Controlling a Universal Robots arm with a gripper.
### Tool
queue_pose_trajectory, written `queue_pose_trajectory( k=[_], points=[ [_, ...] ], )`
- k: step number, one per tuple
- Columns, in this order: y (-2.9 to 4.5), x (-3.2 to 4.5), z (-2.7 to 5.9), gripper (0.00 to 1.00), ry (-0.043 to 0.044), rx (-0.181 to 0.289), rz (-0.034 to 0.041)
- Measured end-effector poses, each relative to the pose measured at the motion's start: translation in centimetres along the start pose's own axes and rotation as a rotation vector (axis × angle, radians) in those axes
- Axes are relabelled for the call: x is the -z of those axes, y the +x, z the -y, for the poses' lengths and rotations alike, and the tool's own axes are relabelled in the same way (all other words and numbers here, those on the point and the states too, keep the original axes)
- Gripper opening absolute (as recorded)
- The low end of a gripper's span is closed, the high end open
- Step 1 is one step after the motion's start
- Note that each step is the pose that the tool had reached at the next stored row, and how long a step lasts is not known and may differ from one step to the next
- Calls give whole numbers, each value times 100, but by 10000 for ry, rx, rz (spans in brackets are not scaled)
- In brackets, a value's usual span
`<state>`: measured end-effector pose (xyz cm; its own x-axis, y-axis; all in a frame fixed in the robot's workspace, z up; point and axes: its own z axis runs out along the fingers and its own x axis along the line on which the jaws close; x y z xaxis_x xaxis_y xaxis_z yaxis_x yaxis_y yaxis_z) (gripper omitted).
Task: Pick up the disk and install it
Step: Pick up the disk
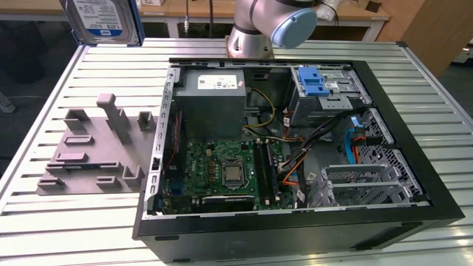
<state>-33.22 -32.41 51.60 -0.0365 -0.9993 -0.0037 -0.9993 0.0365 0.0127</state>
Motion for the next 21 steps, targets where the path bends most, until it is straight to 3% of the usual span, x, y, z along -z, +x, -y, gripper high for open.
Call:
queue_pose_trajectory(
  k=[8,15,21],
  points=[
    [0,1,111,36,0,0,0],
    [72,2,179,36,1,1,0],
    [88,5,359,36,-1,0,-2]
  ],
)
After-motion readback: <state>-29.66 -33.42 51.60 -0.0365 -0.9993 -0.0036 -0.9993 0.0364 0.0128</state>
